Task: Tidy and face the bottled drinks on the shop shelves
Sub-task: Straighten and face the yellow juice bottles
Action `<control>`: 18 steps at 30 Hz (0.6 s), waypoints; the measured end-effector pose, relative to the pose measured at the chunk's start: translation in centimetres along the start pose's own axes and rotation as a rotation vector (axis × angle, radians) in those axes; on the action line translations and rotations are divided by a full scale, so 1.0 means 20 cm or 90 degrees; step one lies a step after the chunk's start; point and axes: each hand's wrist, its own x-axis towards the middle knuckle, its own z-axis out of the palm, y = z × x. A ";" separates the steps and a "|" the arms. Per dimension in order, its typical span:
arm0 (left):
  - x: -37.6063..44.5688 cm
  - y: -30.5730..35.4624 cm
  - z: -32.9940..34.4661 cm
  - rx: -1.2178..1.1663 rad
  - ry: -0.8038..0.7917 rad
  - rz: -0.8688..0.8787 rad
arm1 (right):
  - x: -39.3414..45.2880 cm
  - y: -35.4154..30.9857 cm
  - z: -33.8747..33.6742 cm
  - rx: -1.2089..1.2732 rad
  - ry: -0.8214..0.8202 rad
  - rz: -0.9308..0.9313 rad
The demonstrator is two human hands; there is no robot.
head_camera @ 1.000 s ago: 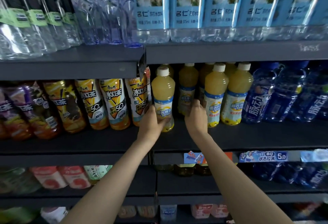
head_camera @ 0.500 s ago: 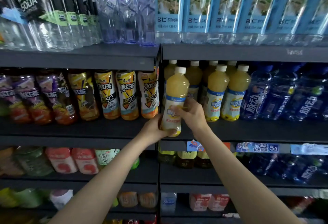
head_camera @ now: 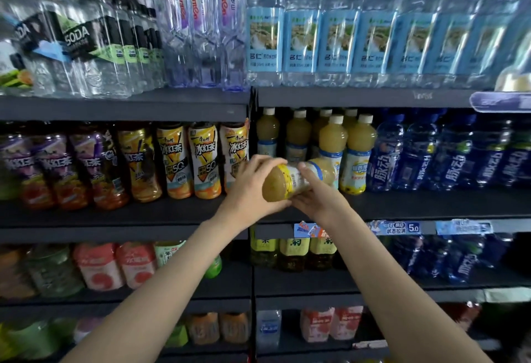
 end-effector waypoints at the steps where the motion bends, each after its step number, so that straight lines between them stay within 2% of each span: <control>1: -0.01 0.00 -0.01 -0.081 -0.013 -0.053 | 0.00 -0.01 0.00 0.015 0.004 -0.021; 4: -0.01 0.05 -0.07 -0.485 -0.121 -0.350 | -0.02 -0.07 0.00 0.024 -0.033 -0.084; 5: -0.01 0.06 -0.08 -0.616 -0.140 -0.411 | -0.04 -0.08 0.00 0.014 -0.064 -0.102; 6: -0.01 0.05 -0.08 -0.693 -0.143 -0.436 | -0.04 -0.08 0.00 0.001 -0.094 -0.116; 8: -0.02 0.05 -0.09 -0.741 -0.132 -0.436 | -0.06 -0.09 0.00 -0.011 -0.131 -0.128; 10: -0.03 0.04 -0.09 -0.684 -0.097 -0.405 | -0.07 -0.10 0.00 -0.050 -0.146 -0.123; 13: -0.05 0.00 -0.11 -0.345 -0.015 -0.251 | -0.07 -0.10 0.01 -0.091 -0.098 -0.084; 16: -0.05 -0.01 -0.13 -0.122 -0.007 -0.030 | -0.07 -0.05 0.03 0.006 -0.060 -0.030; 18: -0.05 0.00 -0.14 -0.096 -0.024 0.010 | -0.07 -0.02 0.04 0.056 -0.055 -0.024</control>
